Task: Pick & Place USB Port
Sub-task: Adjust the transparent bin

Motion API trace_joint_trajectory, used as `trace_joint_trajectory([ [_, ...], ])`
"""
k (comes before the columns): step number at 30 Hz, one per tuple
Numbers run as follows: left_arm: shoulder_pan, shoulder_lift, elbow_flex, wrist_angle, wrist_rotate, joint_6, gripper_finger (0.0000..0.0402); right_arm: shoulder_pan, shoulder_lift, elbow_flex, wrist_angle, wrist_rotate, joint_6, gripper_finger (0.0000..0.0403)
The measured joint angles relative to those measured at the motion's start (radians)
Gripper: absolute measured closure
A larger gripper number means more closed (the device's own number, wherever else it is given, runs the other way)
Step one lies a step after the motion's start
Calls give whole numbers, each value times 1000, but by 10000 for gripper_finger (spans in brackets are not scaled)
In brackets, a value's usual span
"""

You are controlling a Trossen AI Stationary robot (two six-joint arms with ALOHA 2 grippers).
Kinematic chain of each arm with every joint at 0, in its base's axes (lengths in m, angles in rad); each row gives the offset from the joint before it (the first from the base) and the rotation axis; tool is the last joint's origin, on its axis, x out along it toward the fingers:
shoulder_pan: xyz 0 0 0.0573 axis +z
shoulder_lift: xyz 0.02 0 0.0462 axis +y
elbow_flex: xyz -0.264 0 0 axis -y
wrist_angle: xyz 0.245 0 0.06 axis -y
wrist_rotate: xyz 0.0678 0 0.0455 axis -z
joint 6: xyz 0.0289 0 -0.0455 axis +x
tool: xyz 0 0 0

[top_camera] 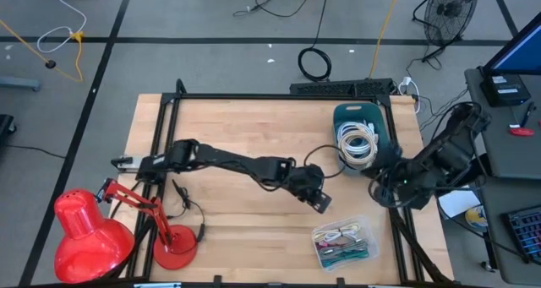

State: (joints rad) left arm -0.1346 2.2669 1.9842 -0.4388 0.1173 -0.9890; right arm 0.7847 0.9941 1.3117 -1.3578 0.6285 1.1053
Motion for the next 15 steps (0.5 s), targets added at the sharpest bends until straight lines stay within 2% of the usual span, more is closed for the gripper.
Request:
trace_joint_trajectory([
  [5,26,71,0,65,25,16,400,16,0,-3,-221,44,225,402],
  [11,33,141,0,222,136,25,401,15,-1,-30,-218,107,244,403],
  [15,17,174,0,313,148,-7,401,14,-1,-57,-211,111,261,403],
])
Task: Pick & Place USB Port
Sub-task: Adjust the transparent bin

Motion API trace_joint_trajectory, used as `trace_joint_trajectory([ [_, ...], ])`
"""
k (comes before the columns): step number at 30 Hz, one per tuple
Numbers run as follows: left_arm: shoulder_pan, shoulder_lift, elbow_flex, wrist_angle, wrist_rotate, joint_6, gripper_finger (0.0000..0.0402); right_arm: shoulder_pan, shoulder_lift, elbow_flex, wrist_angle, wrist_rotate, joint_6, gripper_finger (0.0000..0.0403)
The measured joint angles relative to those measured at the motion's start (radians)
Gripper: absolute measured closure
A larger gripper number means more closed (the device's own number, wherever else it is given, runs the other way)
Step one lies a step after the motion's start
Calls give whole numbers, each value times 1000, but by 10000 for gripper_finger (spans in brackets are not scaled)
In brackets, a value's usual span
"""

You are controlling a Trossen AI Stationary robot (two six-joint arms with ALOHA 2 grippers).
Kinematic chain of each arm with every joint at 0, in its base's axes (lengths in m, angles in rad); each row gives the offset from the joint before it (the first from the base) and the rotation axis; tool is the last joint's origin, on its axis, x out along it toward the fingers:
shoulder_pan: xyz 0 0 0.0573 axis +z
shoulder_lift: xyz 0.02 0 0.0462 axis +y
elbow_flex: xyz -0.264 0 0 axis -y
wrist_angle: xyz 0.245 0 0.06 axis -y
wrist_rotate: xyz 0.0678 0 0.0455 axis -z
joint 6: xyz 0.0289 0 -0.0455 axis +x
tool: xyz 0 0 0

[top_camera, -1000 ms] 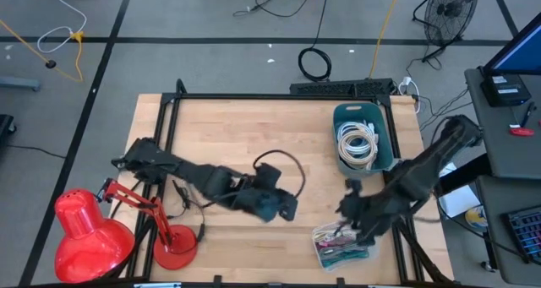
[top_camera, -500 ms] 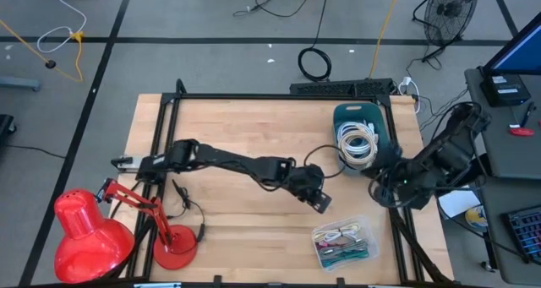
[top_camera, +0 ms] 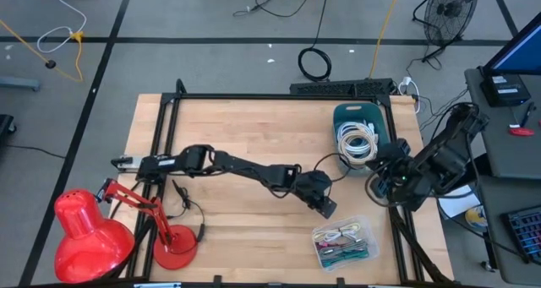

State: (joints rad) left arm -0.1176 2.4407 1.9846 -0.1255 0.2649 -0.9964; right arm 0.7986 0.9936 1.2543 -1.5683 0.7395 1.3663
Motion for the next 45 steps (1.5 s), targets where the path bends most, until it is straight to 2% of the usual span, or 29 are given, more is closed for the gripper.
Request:
trace_joint_trajectory([
  [6,-22,2,0,82,3,-19,401,0,0,-35,-2,-6,28,403],
  [20,-105,3,0,101,-49,-49,401,0,-1,-78,10,-11,35,403],
  [23,-109,-7,0,171,-53,-20,401,0,-1,-114,52,-32,7,403],
  [27,-114,-82,2,289,-75,47,401,0,-1,-202,178,-64,-63,403],
  [29,-121,-126,3,290,-79,100,401,-4,-1,-264,266,-71,-103,403],
  [33,-142,-202,2,218,-84,201,401,-48,0,-413,505,-143,-230,403],
  [39,-170,-308,2,123,-104,257,401,-137,4,-583,860,-230,-405,403],
  [45,-200,-386,1,29,-161,290,401,-216,3,-670,1021,-372,-518,403],
])
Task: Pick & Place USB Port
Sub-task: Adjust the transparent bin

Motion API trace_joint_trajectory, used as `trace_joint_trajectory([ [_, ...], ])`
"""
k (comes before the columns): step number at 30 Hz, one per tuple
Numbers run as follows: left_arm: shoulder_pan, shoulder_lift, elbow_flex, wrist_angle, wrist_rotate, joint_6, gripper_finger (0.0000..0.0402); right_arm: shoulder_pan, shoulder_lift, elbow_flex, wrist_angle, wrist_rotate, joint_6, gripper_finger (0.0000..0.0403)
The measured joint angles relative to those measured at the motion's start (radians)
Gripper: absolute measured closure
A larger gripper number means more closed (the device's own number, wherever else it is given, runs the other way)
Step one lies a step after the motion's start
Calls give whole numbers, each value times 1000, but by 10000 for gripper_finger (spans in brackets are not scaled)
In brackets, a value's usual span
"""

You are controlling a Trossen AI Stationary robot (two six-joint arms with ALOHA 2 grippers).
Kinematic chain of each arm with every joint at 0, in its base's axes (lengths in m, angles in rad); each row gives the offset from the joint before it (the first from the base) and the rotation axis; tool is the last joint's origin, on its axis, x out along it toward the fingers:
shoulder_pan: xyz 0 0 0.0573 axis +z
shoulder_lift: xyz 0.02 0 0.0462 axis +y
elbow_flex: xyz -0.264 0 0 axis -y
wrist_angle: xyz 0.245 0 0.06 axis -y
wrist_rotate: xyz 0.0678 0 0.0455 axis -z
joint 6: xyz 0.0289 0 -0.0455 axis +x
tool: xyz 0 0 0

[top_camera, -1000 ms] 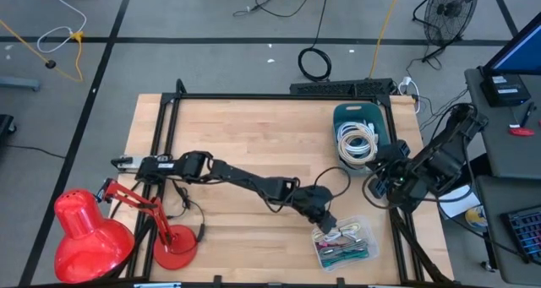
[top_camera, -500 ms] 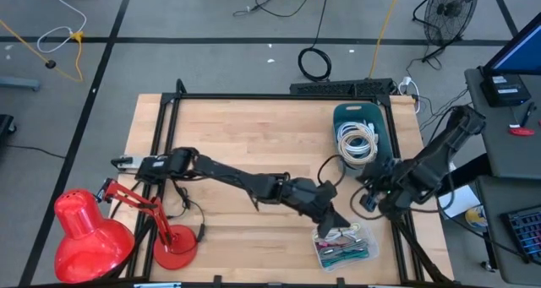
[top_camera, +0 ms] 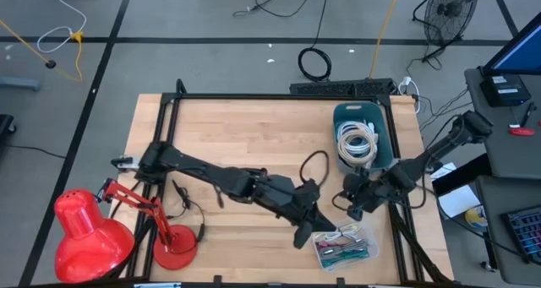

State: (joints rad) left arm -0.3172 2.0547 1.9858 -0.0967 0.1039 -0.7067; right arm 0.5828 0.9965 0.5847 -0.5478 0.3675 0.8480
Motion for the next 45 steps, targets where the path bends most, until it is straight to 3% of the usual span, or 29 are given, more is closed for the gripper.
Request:
trace_joint_trajectory([
  [5,-13,-55,0,-25,-40,35,401,-21,2,-64,65,-142,-52,403],
  [16,-12,-93,0,-91,-91,57,401,9,1,-75,267,-316,-55,403],
  [33,-10,-95,0,-93,-134,44,401,202,3,-74,253,-267,95,403],
  [45,1,-95,0,-95,-140,49,401,225,3,-73,301,-263,113,403],
])
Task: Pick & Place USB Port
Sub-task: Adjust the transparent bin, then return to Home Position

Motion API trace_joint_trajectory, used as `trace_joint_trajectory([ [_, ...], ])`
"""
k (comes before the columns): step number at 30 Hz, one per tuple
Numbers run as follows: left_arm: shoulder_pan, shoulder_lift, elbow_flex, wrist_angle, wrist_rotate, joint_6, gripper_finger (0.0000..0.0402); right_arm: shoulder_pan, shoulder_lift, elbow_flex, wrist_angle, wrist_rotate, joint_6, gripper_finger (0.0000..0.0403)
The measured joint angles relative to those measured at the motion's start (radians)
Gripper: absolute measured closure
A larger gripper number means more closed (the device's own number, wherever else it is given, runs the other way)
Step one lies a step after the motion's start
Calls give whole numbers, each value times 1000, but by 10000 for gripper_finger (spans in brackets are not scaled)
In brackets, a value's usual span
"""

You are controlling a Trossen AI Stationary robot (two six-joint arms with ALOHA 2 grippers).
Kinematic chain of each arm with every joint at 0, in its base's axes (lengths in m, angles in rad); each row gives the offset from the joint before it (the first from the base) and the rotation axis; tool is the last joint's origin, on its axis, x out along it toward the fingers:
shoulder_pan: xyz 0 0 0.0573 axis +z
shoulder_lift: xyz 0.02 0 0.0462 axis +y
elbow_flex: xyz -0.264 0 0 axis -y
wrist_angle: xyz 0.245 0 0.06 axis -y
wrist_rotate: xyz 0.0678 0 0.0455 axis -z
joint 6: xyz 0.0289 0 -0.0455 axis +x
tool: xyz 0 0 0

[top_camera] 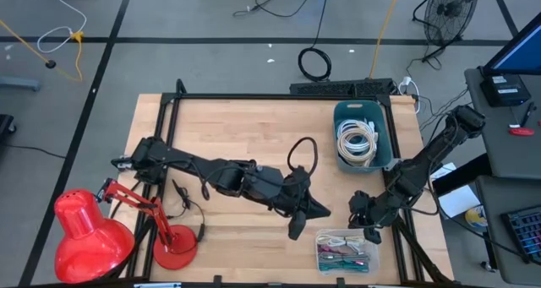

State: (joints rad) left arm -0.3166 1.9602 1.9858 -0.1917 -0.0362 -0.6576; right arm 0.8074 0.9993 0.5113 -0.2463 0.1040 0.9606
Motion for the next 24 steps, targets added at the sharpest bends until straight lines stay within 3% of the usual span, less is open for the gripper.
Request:
trace_joint_trajectory([
  [17,5,0,0,-23,8,5,400,48,0,1,-5,15,41,403],
  [24,27,-9,0,-32,23,40,400,-9,0,101,-14,33,-47,403],
])
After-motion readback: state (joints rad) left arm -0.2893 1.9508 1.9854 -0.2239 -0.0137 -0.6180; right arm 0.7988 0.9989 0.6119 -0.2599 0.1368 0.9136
